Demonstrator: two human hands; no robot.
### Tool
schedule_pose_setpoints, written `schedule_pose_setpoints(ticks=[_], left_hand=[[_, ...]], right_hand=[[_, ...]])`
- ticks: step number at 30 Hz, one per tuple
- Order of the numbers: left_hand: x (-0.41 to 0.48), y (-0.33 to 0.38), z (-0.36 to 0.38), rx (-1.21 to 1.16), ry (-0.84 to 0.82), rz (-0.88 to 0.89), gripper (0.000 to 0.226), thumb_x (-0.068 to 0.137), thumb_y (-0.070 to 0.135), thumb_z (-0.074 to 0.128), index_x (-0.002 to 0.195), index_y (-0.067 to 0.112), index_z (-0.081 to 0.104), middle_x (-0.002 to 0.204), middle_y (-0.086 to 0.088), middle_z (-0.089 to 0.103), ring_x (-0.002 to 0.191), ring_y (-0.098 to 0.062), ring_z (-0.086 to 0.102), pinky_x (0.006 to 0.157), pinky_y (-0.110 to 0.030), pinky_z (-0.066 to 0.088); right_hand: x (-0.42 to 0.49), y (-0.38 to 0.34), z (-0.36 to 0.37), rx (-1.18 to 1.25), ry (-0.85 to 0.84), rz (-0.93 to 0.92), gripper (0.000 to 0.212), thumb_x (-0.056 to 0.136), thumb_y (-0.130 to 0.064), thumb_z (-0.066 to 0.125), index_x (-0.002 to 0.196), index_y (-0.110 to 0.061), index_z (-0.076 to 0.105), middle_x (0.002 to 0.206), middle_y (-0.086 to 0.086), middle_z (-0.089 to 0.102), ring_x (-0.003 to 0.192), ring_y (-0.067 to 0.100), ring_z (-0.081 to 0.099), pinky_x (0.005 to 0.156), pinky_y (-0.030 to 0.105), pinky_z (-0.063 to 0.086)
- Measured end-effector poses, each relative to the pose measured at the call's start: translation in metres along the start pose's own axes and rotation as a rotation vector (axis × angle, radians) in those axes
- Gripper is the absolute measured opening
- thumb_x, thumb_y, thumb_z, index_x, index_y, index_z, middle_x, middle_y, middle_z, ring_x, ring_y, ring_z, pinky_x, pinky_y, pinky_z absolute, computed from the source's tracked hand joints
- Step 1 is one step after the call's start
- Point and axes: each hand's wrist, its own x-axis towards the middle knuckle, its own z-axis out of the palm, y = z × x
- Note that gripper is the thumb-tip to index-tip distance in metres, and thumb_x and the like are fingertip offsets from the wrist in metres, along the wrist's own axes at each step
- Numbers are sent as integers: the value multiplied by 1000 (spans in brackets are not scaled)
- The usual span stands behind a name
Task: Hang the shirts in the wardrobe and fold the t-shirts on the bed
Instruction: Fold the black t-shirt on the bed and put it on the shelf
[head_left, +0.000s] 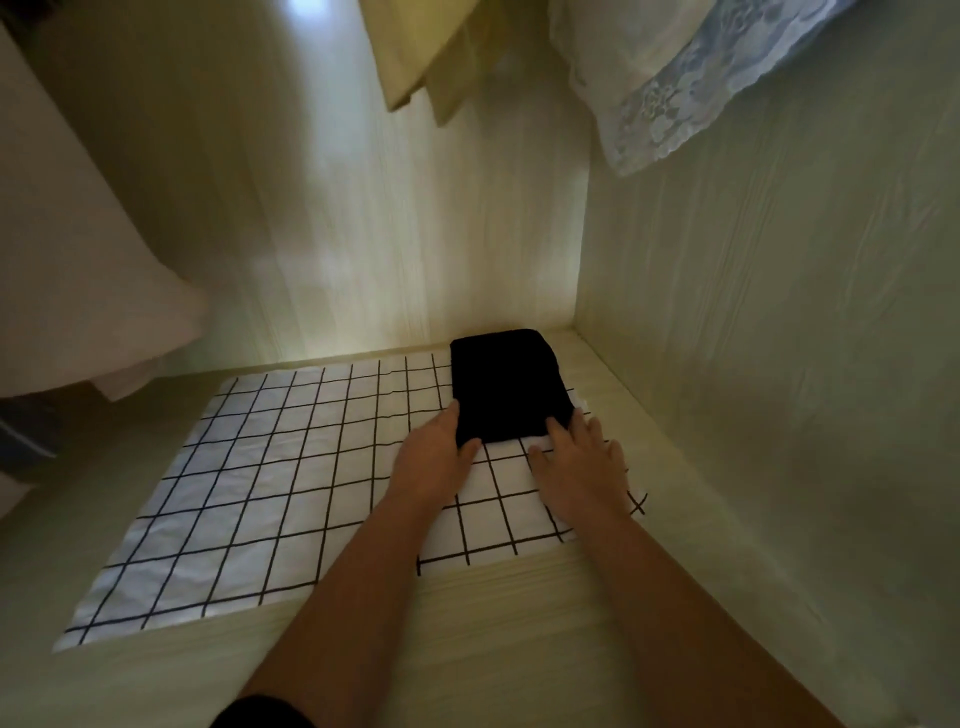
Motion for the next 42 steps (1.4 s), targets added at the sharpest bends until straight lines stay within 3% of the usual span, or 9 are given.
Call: schedule_pose_setpoints(ticks=[3, 6, 14, 17, 20, 24, 28, 33, 42], left_hand=[[-6, 2, -5, -11, 14, 4, 53, 94, 24, 54, 143, 16, 36, 134, -5, 53, 122, -20, 49, 97, -27, 38], [-16, 1, -10, 57, 92, -12, 33, 94, 24, 54, 125, 12, 54, 113, -8, 63, 107, -23, 56, 88, -30, 45], [-66, 11, -16, 19, 48, -129, 34, 94, 20, 53, 127, 10, 56, 141, -3, 46, 127, -17, 41, 101, -19, 29], [-100, 24, -27, -218, 139, -199, 27, 94, 16, 54, 120, 13, 61, 124, 6, 53, 109, -5, 48, 79, -1, 33], [-137, 31, -42, -374, 326, -235, 20, 93, 14, 54, 108, 22, 65, 107, 19, 57, 102, 4, 51, 76, 4, 34], [-184, 28, -66, -615, 499, -275, 31, 90, 1, 53, 84, 29, 64, 87, 14, 67, 87, -2, 63, 76, -13, 46], [-244, 26, -104, -728, 685, -322, 33, 90, -7, 48, 81, 20, 65, 81, 7, 69, 76, -3, 65, 69, -11, 46], [-343, 11, -142, -788, 866, -376, 27, 90, -10, 46, 85, 8, 66, 80, -6, 72, 72, -5, 65, 63, -8, 44], [-551, -41, -206, -624, 1293, -671, 28, 93, -5, 43, 86, 10, 66, 80, 0, 71, 73, -8, 66, 67, -14, 51]], right_hand=[[-3, 1, -1, 132, 101, -10, 49, 98, -34, 35, 144, -17, 31, 153, 8, 26, 141, 25, 21, 116, 41, 16], [-6, 4, -4, 426, 240, 14, 31, 93, -21, 47, 121, -11, 54, 126, 6, 51, 113, 21, 49, 100, 36, 38], [-18, -1, -5, 276, 230, -167, 19, 90, -12, 51, 107, -12, 59, 115, 4, 52, 104, 19, 49, 90, 29, 41], [-30, -9, -10, 272, 280, -257, 19, 90, -10, 50, 105, -10, 61, 107, 5, 57, 97, 20, 52, 84, 31, 42], [-55, -27, -19, 364, 295, -449, 15, 91, -10, 51, 102, -10, 61, 97, 3, 58, 89, 17, 53, 75, 31, 46], [-101, -68, -26, 560, 189, -686, 9, 89, -10, 56, 91, -16, 62, 84, -5, 60, 75, 12, 57, 65, 27, 48], [-161, -113, -29, 888, 37, -762, 17, 86, -7, 60, 84, -24, 60, 77, -6, 64, 71, 9, 60, 63, 19, 46], [-252, -170, -28, 1210, -280, -833, 7, 76, -32, 56, 79, -34, 62, 75, -8, 68, 75, 8, 65, 70, 28, 53], [-431, -261, 4, 1244, -720, -989, 15, 85, -16, 55, 79, -27, 62, 74, -11, 69, 69, 15, 63, 68, 28, 51]])
